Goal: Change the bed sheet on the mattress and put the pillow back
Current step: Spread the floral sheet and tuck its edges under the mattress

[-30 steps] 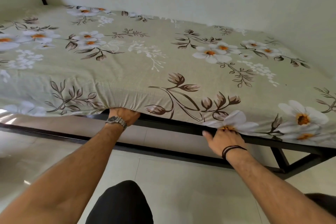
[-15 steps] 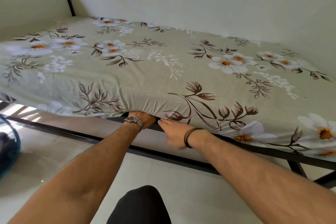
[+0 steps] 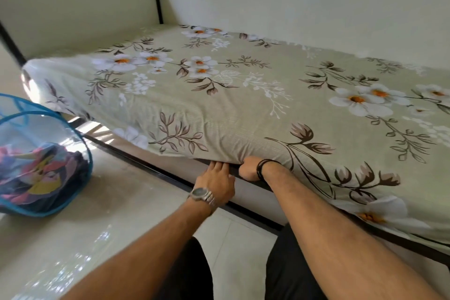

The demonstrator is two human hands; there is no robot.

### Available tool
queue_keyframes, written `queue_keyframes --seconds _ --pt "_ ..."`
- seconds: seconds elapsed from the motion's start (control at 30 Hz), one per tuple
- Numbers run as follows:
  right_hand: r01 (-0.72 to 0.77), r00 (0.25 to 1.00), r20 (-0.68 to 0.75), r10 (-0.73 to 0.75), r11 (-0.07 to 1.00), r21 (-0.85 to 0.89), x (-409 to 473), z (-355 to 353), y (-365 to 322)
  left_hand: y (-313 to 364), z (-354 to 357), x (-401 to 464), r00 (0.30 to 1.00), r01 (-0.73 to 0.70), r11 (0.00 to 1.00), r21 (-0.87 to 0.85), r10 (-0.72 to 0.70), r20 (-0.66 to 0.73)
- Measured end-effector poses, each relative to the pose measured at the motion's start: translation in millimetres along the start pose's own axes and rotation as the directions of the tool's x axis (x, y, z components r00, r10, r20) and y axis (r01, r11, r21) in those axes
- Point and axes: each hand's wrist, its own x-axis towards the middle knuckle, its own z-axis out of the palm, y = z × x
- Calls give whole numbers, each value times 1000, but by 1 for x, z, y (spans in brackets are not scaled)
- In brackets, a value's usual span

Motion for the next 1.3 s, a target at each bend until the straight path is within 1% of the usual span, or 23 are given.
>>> queue_keyframes --seconds 0.07,0.1,0.13,0.17,0.2,0.23,0.27,0.3,0.4,0.5,0.57,0.6,0.67,0.7,0.77,0.8,0.83,0.87,0.9,0.93,1.0,1.13,1.3 --pt "-13 999 -31 13 1000 17 7 2 4 -20 -2 -15 987 146 983 -111 -152 -54" --pt "-15 999 -37 15 1000 21 10 3 7 -35 -5 -18 963 259 939 -226 -270 -20" --pt "-13 999 -41 14 1000 25 13 3 7 -51 -8 -16 920 371 818 -439 -388 54" --pt "-12 999 -44 13 999 33 15 4 7 -65 -8 -13 864 455 581 -674 -471 177" --pt "-12 999 -46 14 999 48 15 5 7 -76 -7 -7 801 509 205 -836 -470 372" --pt "-9 999 -47 11 998 55 15 5 8 -83 -5 0 760 494 -171 -853 -391 519" --pt "-5 999 -51 9 998 60 14 6 8 -87 -3 7 761 396 -418 -817 -349 547" --pt "-8 998 -55 11 998 67 14 8 9 -89 -2 16 773 288 -528 -799 -365 519" --pt "-14 998 -59 19 996 83 10 10 9 -83 -9 31 758 91 -578 -811 -488 433" --pt "-22 997 -71 27 997 71 0 8 10 -79 -14 32 773 -14 -645 -764 -492 401" --pt "-23 995 -96 28 999 47 -6 7 10 -82 -6 30 765 43 -579 -814 -505 399" --pt "-19 994 -109 22 999 34 -8 6 11 -86 0 30 736 111 -456 -883 -560 381" --pt "-14 992 -124 16 1000 13 -11 7 11 -98 16 28 648 319 -88 -944 -706 285" --pt "-14 991 -130 15 1000 4 -12 8 10 -105 21 24 612 407 66 -911 -760 219" --pt "-20 990 -142 17 1000 -17 -14 8 9 -114 23 15 536 524 282 -804 -842 54" --pt "-25 989 -146 21 999 -27 -15 8 9 -111 21 11 544 542 429 -723 -835 -88" --pt "-28 989 -147 22 999 -33 -15 7 9 -105 21 8 615 476 618 -625 -743 -266" --pt "-28 989 -147 22 999 -38 -16 7 9 -96 22 5 721 307 810 -501 -541 -433" --pt "-30 989 -147 23 999 -41 -16 8 8 -85 24 3 808 98 931 -352 -281 -518" --pt "-31 989 -149 25 999 -42 -16 8 8 -74 28 2 851 -79 968 -239 -60 -522" --pt "-36 987 -157 31 999 -34 -15 9 8 -62 32 7 875 -246 952 -181 137 -465" --pt "-40 984 -172 41 999 6 -16 8 7 -63 29 20 906 -268 954 -136 202 -371" --pt "-39 985 -166 42 999 22 -15 9 9 -77 14 51 938 -145 976 165 189 -292"
